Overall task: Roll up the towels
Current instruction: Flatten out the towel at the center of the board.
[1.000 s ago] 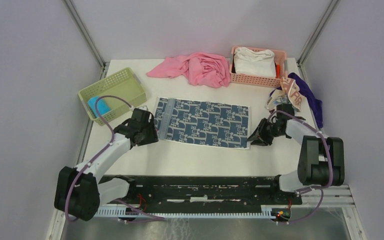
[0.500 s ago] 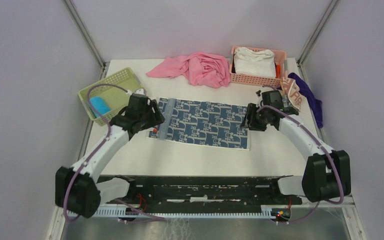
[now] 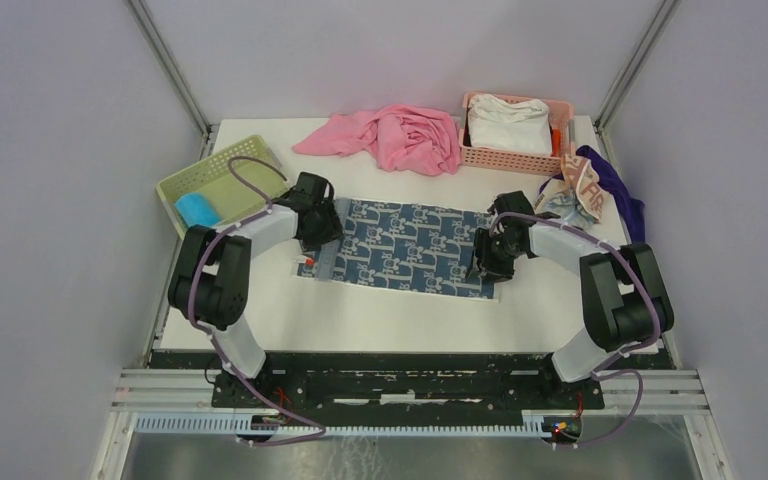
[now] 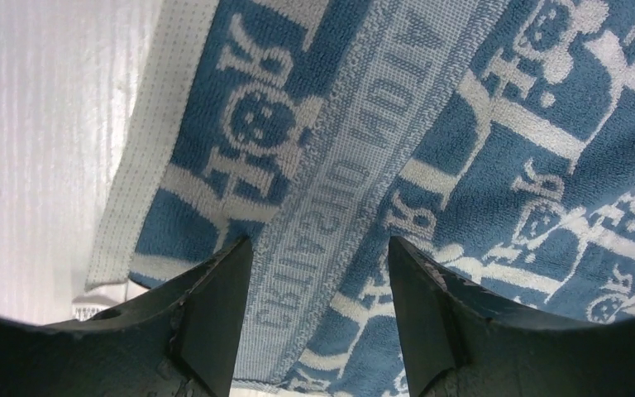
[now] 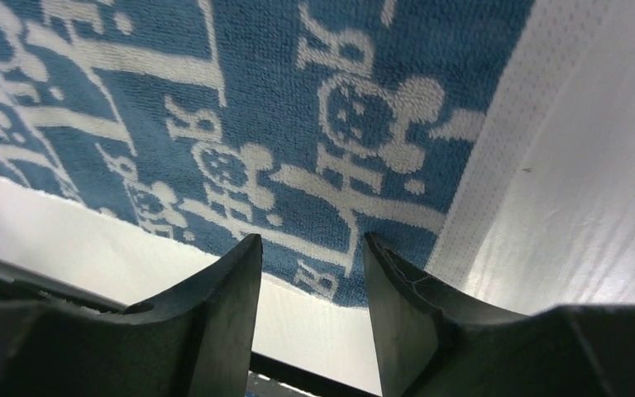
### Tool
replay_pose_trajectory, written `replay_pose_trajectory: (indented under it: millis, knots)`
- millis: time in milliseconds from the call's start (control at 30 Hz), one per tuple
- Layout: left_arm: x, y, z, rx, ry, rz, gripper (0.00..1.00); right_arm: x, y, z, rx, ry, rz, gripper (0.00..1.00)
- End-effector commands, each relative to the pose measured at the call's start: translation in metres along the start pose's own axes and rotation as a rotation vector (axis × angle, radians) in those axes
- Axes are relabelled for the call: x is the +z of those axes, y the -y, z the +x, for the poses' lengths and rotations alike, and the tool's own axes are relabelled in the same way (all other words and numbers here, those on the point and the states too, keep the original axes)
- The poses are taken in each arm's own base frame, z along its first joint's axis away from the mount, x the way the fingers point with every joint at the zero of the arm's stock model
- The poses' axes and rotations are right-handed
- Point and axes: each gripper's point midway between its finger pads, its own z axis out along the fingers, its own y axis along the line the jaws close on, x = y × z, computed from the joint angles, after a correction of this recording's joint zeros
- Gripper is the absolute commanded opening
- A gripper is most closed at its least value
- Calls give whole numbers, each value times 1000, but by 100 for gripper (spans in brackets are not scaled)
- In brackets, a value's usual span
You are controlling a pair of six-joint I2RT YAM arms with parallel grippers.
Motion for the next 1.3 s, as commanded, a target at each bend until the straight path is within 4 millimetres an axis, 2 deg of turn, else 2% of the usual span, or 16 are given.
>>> replay_pose_trajectory:
  millis: [0, 100, 300, 400, 500, 600, 700, 800, 867, 933, 1000, 1133, 1267]
  knots:
    - [-2, -20, 18, -102, -9, -39, 70, 7, 12, 21, 50, -58, 40, 57]
    - [-13, -35, 34, -127, -18, -58, 71, 4, 22, 30, 63, -69, 84, 59]
    - [-44, -49, 57, -159, -9, -38, 74, -11, 29, 46, 64, -82, 113, 60]
    - [-59, -55, 58, -167, 22, -38, 77, -18, 30, 51, 54, -82, 119, 61]
    - [-76, -55, 42, -122, 84, -38, 78, -27, 25, 46, 9, -56, 94, 62]
    - [-92, -51, 9, -13, 180, -37, 79, -44, 13, 26, -68, 40, 54, 64]
    - [-100, -47, -25, 110, 235, -43, 79, -59, -1, 9, -129, 131, 1, 65]
    - [-90, -49, -46, 193, 210, -48, 78, -70, -13, -1, -161, 210, -56, 65]
    - [-76, -52, -56, 213, 165, -40, 75, -74, -17, -5, -177, 242, -73, 66]
    - [-58, -51, -69, 204, 119, -17, 66, -78, -20, -8, -199, 268, -88, 66]
    - [-52, -48, -79, 208, 113, -5, 63, -78, -21, -8, -210, 271, -95, 66]
    - [-30, -40, -86, 249, 50, 14, 53, -76, -24, -7, -219, 277, -117, 66]
    - [-11, -42, -83, 280, -7, 1, 50, -75, -23, -7, -222, 277, -118, 66]
